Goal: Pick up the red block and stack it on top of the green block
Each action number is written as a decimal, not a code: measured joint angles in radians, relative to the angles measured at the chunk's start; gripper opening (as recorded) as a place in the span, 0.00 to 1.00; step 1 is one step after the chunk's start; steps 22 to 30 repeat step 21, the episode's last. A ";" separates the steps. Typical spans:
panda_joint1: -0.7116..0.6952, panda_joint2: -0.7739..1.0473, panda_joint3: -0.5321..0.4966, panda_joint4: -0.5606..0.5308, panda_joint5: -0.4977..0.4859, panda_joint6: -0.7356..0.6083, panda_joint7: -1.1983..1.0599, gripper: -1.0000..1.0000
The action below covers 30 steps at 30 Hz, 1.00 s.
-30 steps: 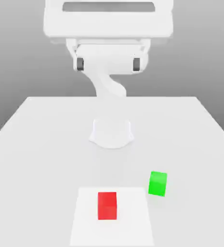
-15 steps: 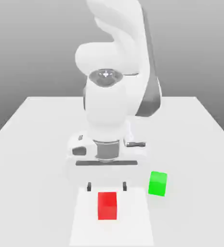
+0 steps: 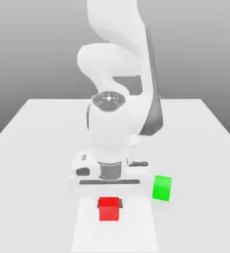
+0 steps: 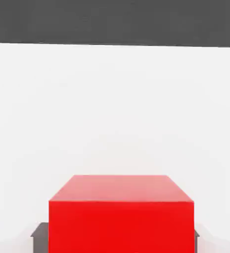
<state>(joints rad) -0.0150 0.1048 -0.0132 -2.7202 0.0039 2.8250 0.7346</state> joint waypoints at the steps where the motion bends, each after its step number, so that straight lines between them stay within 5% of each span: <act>1: 0.002 -0.036 0.002 -0.007 0.000 -0.029 0.003 0.00; 10: 0.270 -0.353 0.189 -0.208 0.109 -0.142 0.247 0.00; 18: 0.249 -0.135 0.227 -0.222 0.006 0.087 0.355 0.00; 19: 0.253 -0.109 0.218 -0.221 -0.012 0.113 0.367 1.00; 30: 0.246 -0.109 0.218 -0.221 -0.012 0.113 0.367 1.00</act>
